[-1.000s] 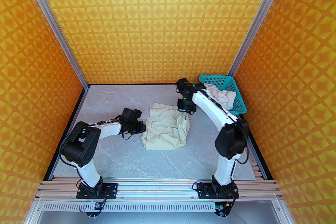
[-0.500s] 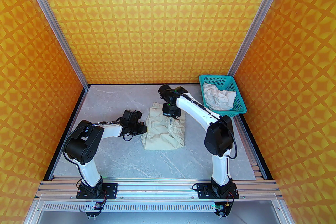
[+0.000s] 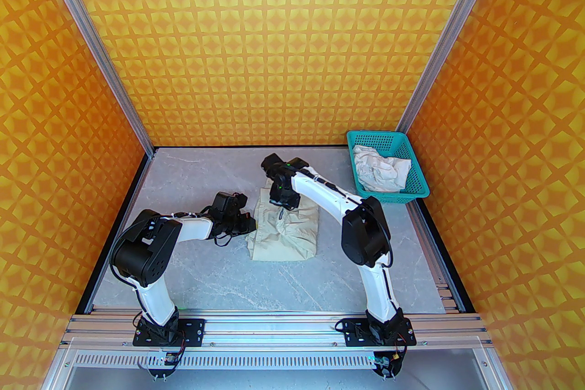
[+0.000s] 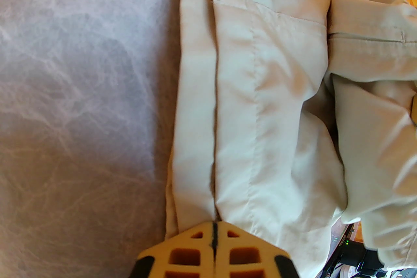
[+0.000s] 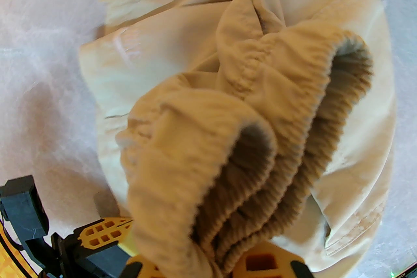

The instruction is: Fold and stack the mixed laundry pile

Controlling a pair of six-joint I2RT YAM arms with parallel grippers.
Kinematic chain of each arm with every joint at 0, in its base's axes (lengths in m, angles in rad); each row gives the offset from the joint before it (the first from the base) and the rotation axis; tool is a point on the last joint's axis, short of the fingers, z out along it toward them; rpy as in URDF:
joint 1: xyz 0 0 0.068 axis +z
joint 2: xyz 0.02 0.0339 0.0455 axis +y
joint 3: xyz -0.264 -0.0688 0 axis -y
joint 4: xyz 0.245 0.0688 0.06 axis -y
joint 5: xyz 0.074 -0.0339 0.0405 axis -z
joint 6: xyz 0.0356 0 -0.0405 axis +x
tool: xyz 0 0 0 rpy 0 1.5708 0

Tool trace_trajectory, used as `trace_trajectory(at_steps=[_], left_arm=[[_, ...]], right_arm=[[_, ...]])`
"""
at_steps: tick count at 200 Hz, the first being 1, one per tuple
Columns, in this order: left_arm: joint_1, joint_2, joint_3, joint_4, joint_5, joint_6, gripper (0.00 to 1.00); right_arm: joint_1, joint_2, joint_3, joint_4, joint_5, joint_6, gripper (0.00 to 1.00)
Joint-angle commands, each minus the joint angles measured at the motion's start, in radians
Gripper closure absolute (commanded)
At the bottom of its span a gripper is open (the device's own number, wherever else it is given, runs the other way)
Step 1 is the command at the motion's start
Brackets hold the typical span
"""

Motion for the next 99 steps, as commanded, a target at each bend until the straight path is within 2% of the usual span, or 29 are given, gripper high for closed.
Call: trace_trajectory(at_steps=[1,15,29,55,70,99], left_arm=[[0.003,0.022,-0.02,0.01,0.017,-0.008,1.0],[0.003,0.022,-0.02,0.011,0.018,-0.008,1.0],[0.002,0.021,-0.019,0.01,0.018,-0.011,1.0],[0.003,0.015,-0.021,0.01,0.017,-0.012,1.0],[0.003,0.001,-0.021,0.002,0.018,-0.011,1.0],[0.021,-0.046,-0.02,-0.035,0.016,0.004,1.0]], right_arm=[[0.021,0.014,0.041,0.025,0.003,0.018,0.95],[0.028,0.016,0.053,0.02,0.009,0.007,0.92],[0.034,0.022,0.064,0.012,0.014,-0.003,0.85],[0.039,0.03,0.054,0.032,-0.022,-0.004,0.62],[0.039,0.029,0.05,0.055,-0.057,-0.006,0.53],[0.04,0.0,0.045,0.089,-0.116,-0.013,0.47]])
